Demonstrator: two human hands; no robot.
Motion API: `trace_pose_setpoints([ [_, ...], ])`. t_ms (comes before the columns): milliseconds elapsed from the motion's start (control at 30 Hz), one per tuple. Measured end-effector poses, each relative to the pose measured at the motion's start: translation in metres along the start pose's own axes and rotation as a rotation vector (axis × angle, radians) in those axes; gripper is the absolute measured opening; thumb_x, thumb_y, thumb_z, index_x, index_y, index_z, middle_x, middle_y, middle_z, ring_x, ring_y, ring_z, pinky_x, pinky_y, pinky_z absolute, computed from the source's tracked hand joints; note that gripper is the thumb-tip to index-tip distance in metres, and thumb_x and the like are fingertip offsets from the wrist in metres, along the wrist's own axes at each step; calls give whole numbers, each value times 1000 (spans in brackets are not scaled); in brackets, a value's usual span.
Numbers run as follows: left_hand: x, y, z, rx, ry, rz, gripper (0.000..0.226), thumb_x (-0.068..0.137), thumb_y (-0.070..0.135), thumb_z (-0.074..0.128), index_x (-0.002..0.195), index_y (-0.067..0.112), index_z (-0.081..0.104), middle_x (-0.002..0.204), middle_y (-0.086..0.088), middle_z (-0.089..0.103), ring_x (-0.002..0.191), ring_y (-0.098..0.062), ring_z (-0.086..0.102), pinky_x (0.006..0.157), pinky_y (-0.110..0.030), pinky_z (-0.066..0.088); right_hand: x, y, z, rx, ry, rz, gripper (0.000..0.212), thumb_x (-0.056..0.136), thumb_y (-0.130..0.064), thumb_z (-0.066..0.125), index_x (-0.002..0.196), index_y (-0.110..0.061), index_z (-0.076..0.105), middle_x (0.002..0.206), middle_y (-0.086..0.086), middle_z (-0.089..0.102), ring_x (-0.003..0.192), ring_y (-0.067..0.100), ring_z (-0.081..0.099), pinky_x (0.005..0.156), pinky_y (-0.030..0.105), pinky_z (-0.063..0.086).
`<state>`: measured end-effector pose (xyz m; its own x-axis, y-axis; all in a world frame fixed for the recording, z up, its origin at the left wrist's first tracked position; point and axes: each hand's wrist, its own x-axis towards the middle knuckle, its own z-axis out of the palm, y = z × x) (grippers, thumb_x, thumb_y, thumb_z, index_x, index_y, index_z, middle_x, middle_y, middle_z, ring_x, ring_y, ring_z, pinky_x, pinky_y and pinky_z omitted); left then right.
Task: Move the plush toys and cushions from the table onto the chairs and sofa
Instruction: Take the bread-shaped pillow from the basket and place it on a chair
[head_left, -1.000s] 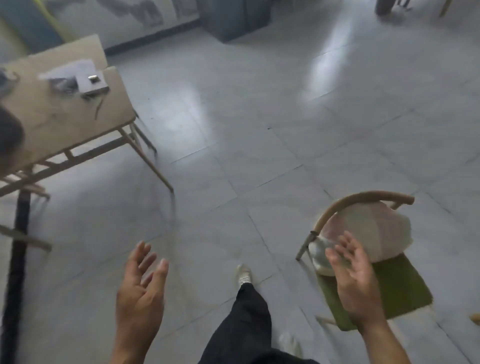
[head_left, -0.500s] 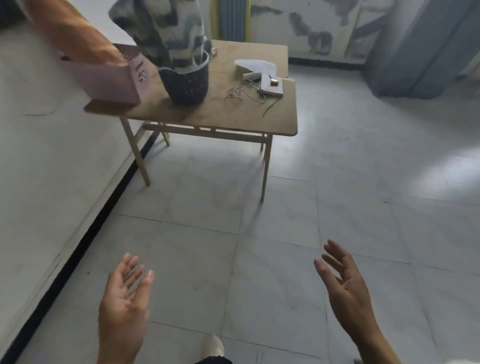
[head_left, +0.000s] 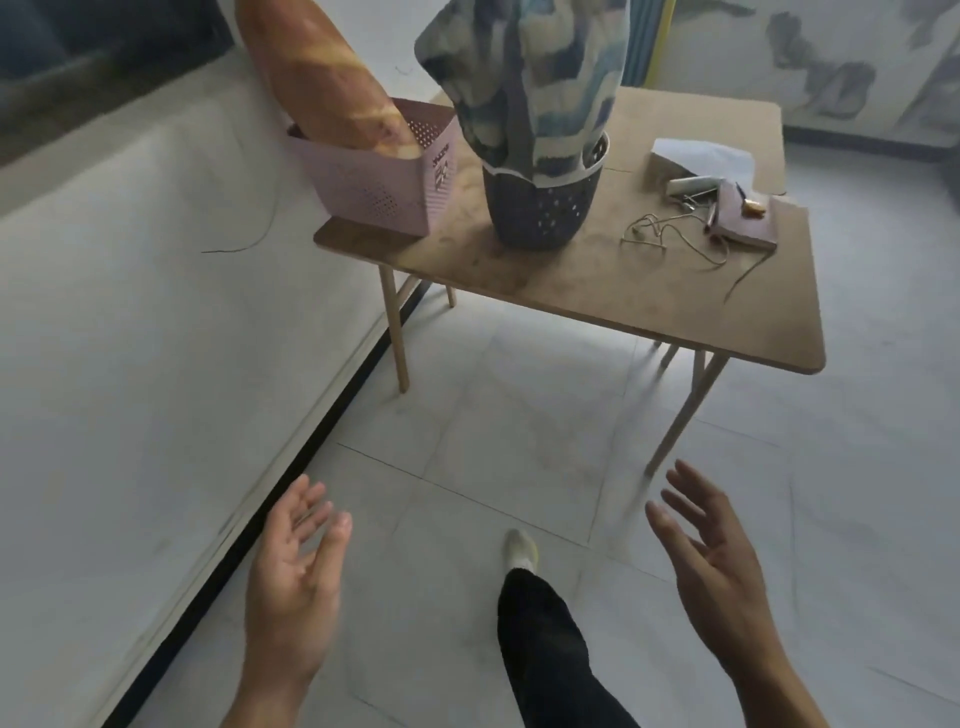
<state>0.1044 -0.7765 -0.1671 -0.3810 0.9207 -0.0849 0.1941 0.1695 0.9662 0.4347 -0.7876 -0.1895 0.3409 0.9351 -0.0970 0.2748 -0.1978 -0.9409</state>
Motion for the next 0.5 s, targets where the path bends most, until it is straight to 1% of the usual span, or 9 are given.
trace_pose_setpoints([
  [100, 69, 3, 15, 35, 47, -33, 49, 97, 6, 62, 144, 14, 49, 136, 0, 59, 116, 0, 59, 82, -4, 48, 81, -3, 50, 25, -54, -6, 62, 85, -44, 61, 144, -31, 45, 141, -13, 52, 114, -6, 55, 85, 11, 44],
  [167, 119, 16, 22, 54, 97, -35, 46, 96, 6, 63, 139, 21, 50, 135, 0, 59, 113, 1, 59, 95, -17, 47, 142, -17, 80, 48, -100, -21, 61, 87, -42, 62, 144, -32, 44, 142, -13, 52, 116, -10, 53, 91, 17, 49],
  [200, 145, 25, 24, 63, 116, -33, 46, 96, 7, 63, 138, 22, 50, 134, 0, 60, 113, 0, 59, 102, -28, 47, 171, -29, 95, 59, -125, -23, 59, 89, -38, 63, 145, -30, 45, 142, -12, 52, 117, -10, 52, 92, 17, 51],
  [233, 169, 37, 25, 70, 132, -32, 47, 96, 8, 63, 140, 20, 50, 134, 1, 60, 114, 0, 59, 105, -36, 47, 200, -44, 109, 68, -150, -33, 57, 92, -33, 64, 146, -28, 45, 143, -11, 53, 119, -9, 52, 90, 13, 51],
  [267, 194, 51, 25, 77, 151, -18, 49, 97, 8, 63, 142, 19, 49, 134, 3, 60, 116, -1, 59, 105, -40, 48, 228, -61, 123, 75, -176, -59, 57, 93, -31, 64, 146, -26, 45, 144, -10, 54, 121, -7, 53, 86, 8, 51],
  [300, 218, 63, 24, 92, 171, 7, 50, 97, 10, 63, 144, 18, 48, 135, 4, 60, 118, -2, 59, 102, -37, 49, 254, -80, 137, 74, -202, -90, 58, 93, -32, 64, 147, -25, 46, 145, -8, 54, 123, -5, 54, 84, 7, 51],
  [400, 283, 87, 21, 113, 230, 45, 52, 98, 13, 62, 147, 20, 46, 137, 8, 59, 122, -8, 60, 83, -5, 48, 321, -135, 179, 71, -280, -140, 61, 90, -39, 63, 147, -27, 46, 145, -8, 54, 125, 1, 56, 85, 9, 53],
  [433, 303, 92, 19, 105, 251, 46, 52, 98, 14, 62, 147, 20, 46, 137, 9, 59, 122, -9, 60, 79, -1, 46, 339, -149, 193, 70, -303, -152, 60, 90, -39, 63, 146, -28, 47, 144, -9, 54, 124, 1, 57, 84, 8, 53],
  [500, 342, 95, 18, 83, 281, 50, 52, 98, 15, 62, 148, 21, 46, 137, 10, 59, 122, -7, 60, 78, 2, 44, 371, -170, 223, 51, -319, -169, 58, 91, -42, 64, 146, -33, 47, 143, -13, 55, 120, -3, 58, 83, 10, 53],
])
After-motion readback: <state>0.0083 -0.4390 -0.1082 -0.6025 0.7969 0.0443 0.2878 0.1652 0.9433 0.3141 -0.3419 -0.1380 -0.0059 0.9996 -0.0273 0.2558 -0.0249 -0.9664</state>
